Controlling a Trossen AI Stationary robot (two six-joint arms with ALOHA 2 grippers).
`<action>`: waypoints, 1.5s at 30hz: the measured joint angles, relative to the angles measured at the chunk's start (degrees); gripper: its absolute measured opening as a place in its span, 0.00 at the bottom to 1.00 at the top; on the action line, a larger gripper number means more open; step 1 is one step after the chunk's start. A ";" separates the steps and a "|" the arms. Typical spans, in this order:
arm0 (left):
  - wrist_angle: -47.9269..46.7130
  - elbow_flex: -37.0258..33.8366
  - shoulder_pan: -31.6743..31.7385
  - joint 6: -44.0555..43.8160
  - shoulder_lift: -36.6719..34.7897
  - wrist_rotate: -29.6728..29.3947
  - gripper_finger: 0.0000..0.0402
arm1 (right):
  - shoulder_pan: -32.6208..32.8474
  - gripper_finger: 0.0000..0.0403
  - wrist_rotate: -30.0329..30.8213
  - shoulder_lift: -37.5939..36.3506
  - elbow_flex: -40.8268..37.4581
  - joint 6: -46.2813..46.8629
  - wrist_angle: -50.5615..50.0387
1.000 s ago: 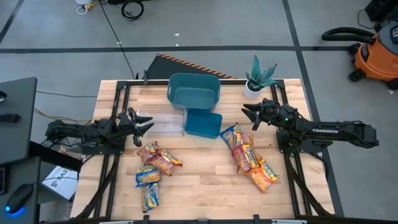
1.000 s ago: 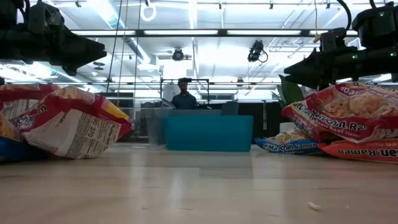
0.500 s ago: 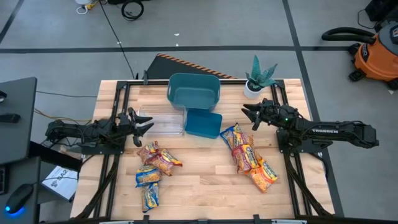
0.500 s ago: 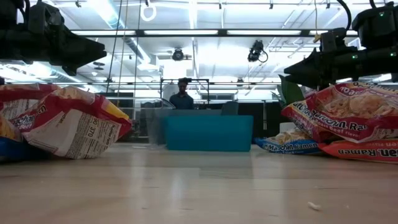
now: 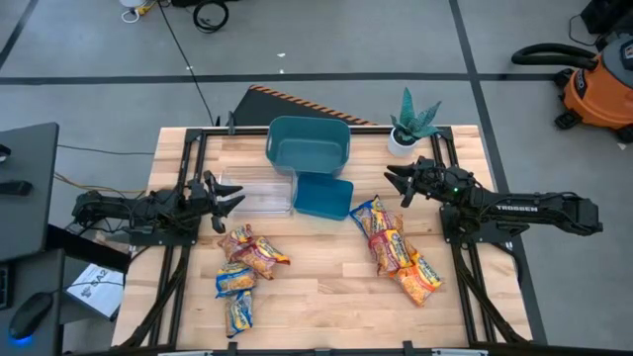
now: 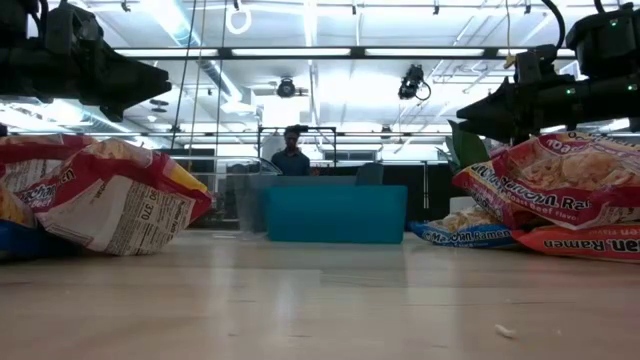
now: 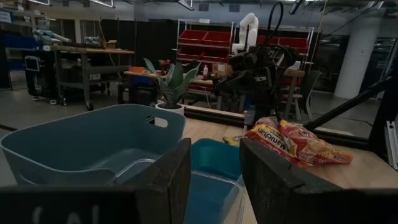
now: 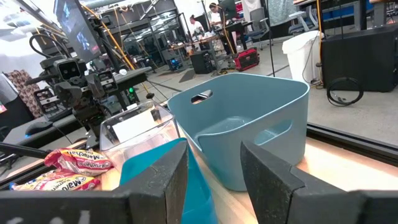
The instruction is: Sort Maruchan noodles
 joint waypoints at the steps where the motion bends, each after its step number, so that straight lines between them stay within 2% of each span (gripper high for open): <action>1: 0.02 0.02 0.00 0.00 0.00 0.00 0.35 | 0.00 0.38 0.00 0.00 0.00 0.01 0.00; 17: 0.02 0.01 0.00 0.00 0.00 -0.01 0.35 | 0.02 0.38 0.00 0.00 0.00 0.25 1.63; 22: 0.02 0.02 0.00 0.00 -0.02 -0.02 0.35 | 0.02 0.38 -0.25 0.00 0.00 8.29 3.84; 25: 0.00 0.01 0.01 0.00 -0.02 -0.01 0.35 | 0.02 0.38 -2.73 0.02 0.00 9.15 3.59; 28: 0.00 0.01 0.01 0.00 0.00 0.00 0.35 | 0.00 0.38 1.82 0.02 0.00 9.70 2.12; 32: 0.02 0.00 0.00 0.00 0.00 0.00 0.35 | 0.00 0.38 0.71 0.00 0.00 11.81 2.86; 36: 0.00 0.02 0.00 0.00 -0.01 0.00 0.35 | 0.02 0.38 2.95 0.70 0.02 12.84 3.19; 39: -0.07 0.00 0.00 0.00 0.00 0.02 0.35 | -0.01 0.38 -6.10 1.84 0.72 11.42 2.19; 41: 0.01 0.02 0.01 0.01 -0.02 0.00 0.35 | -0.05 0.38 -11.76 2.97 3.30 11.12 -2.38; 45: -0.08 0.02 0.00 -0.05 -0.02 0.00 0.35 | 0.65 0.38 -14.29 7.34 12.32 6.19 -19.44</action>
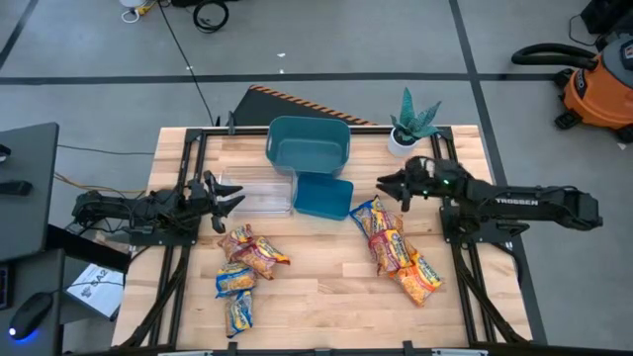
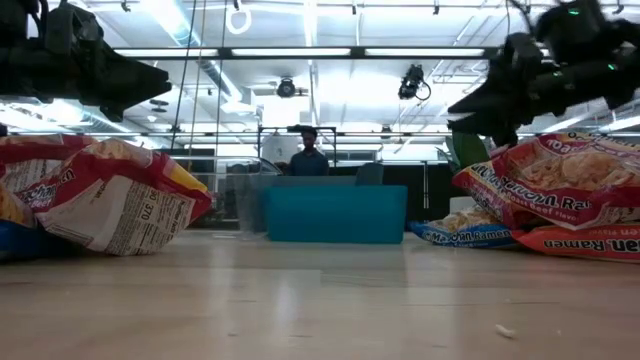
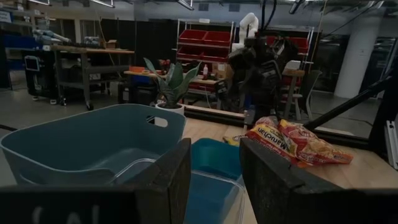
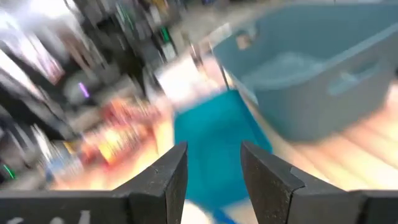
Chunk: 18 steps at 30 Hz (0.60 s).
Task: Sort Maruchan noodles
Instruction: Put the red noodle pack into the green bin
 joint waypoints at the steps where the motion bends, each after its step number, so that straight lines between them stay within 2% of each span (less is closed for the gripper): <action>1: 0.46 -0.02 0.00 -0.65 0.03 0.00 0.35 | 0.51 0.38 0.01 1.68 2.44 -1.57 -3.59; 5: 5.13 -0.01 0.00 -1.81 0.00 0.01 0.35 | 3.80 0.38 -0.07 8.93 11.11 -6.37 -11.10; 8: 6.53 0.00 0.01 -1.87 0.00 -0.01 0.35 | 7.46 0.38 0.27 14.65 15.55 -10.17 -11.77; 15: 6.45 -0.01 0.01 -2.02 0.02 0.00 0.35 | 16.50 0.38 6.81 27.56 24.27 -14.81 -12.33; 18: 6.48 0.00 0.00 -4.35 0.02 0.00 0.35 | 19.24 0.38 8.06 31.51 28.56 -15.03 -17.85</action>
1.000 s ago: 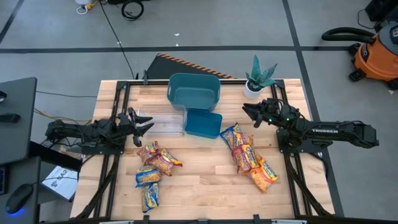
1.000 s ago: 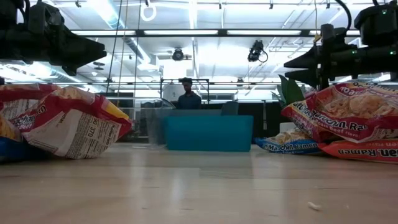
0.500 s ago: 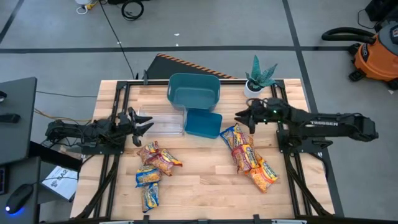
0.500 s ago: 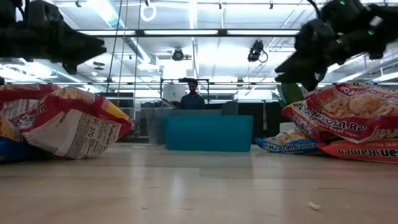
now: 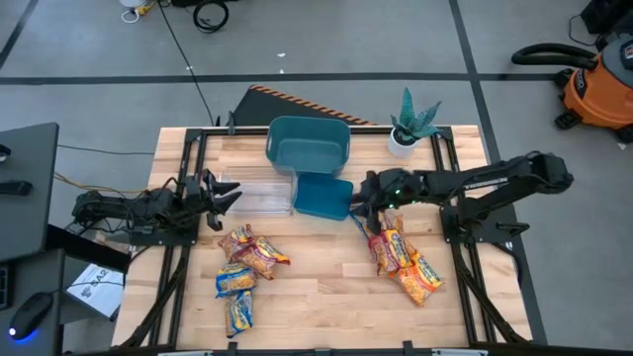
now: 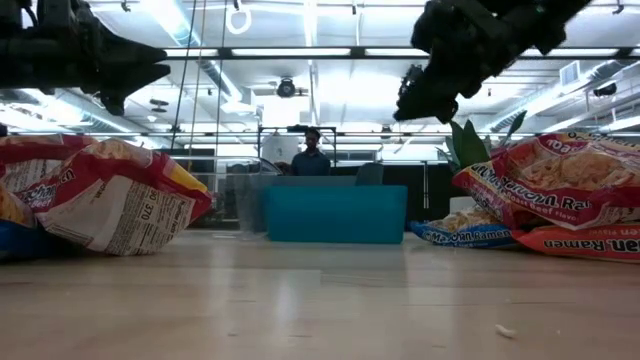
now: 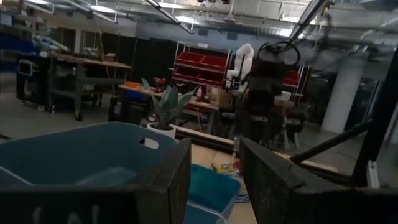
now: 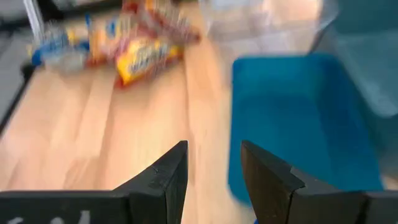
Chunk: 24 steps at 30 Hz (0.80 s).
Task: Sort Maruchan noodles
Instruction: Put the red noodle pack into the green bin
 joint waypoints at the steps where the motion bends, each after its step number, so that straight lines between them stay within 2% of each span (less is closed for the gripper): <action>1: 0.00 0.00 0.00 -0.99 0.00 0.04 0.35 | 0.75 0.38 1.01 1.09 1.68 0.00 -3.13; 6: -0.01 -0.02 0.00 2.12 0.00 0.01 0.35 | 3.05 0.38 10.06 6.44 11.60 4.07 -24.84; 9: 0.37 -0.01 0.01 7.08 0.00 -0.01 0.35 | 2.90 0.38 12.11 10.25 16.24 7.59 -35.28; 13: 0.85 -0.01 0.01 11.71 0.00 -0.03 0.35 | 1.68 0.40 11.81 16.07 19.68 10.46 -44.33; 19: 4.04 -0.02 0.02 15.45 -0.02 -0.02 0.35 | -0.43 0.41 5.18 22.73 21.98 11.82 -51.31; 24: 4.14 -0.02 0.00 16.16 -0.02 -0.02 0.35 | -1.25 0.32 5.09 24.94 22.37 13.40 -55.05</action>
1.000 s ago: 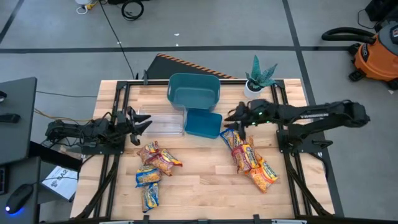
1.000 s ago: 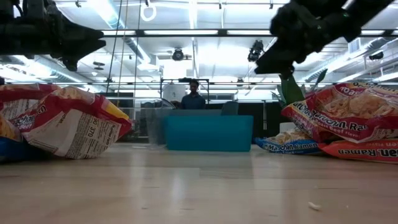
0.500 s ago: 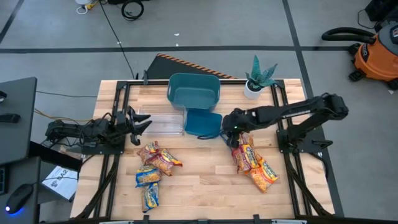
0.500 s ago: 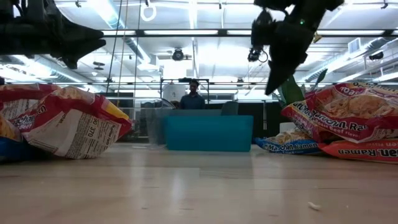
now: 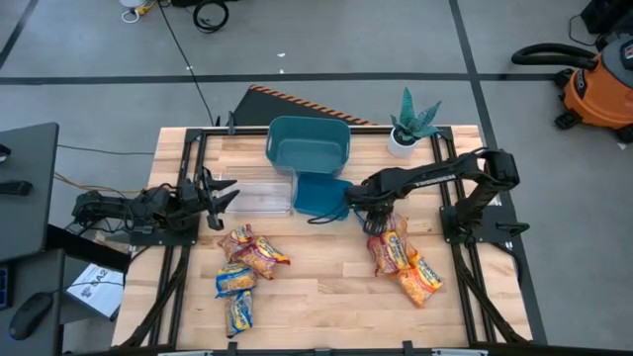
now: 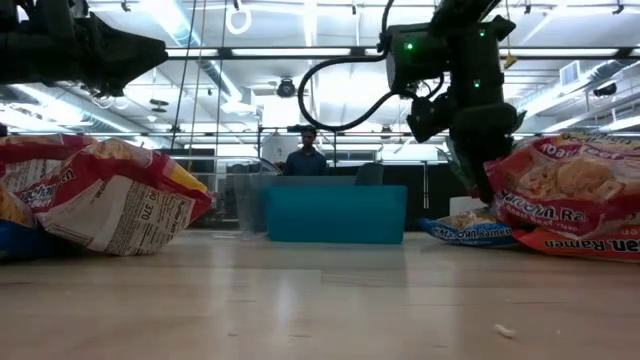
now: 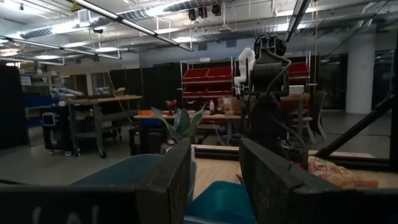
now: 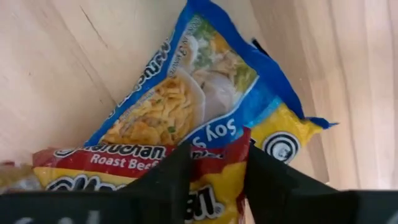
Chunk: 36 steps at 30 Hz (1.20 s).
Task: Sort Maruchan noodles
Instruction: Put the red noodle pack into the green bin
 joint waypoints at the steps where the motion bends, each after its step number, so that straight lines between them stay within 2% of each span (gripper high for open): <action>1: -0.01 0.02 0.00 -0.32 0.00 0.00 0.35 | 0.01 0.28 0.00 0.10 0.01 -0.02 0.10; 7: -0.18 0.01 0.00 -5.48 0.00 0.01 0.35 | 0.01 0.04 -0.16 -0.61 0.00 -0.86 -0.04; 13: -0.36 0.00 0.00 -7.46 0.02 0.00 0.35 | 0.01 0.08 1.93 -2.74 2.13 -1.56 -0.62; 17: -0.44 0.00 0.00 -7.81 0.02 0.00 0.35 | 0.02 0.03 6.88 -3.33 8.03 -3.66 -4.67; 20: -0.48 0.01 0.00 -12.60 0.02 0.01 0.35 | 0.01 0.02 12.01 -3.47 13.16 -5.70 -6.84; 25: -1.64 0.00 0.00 -25.70 0.00 0.02 0.35 | -0.24 0.05 17.81 -3.49 22.15 -10.48 -7.86; 29: -4.40 0.01 0.00 -30.94 0.02 1.07 0.35 | -0.67 0.04 19.04 -3.55 27.79 -16.69 -0.69; 36: -8.66 0.00 0.00 -38.43 0.04 3.47 0.35 | -2.31 0.04 7.06 -3.02 28.97 -28.96 22.68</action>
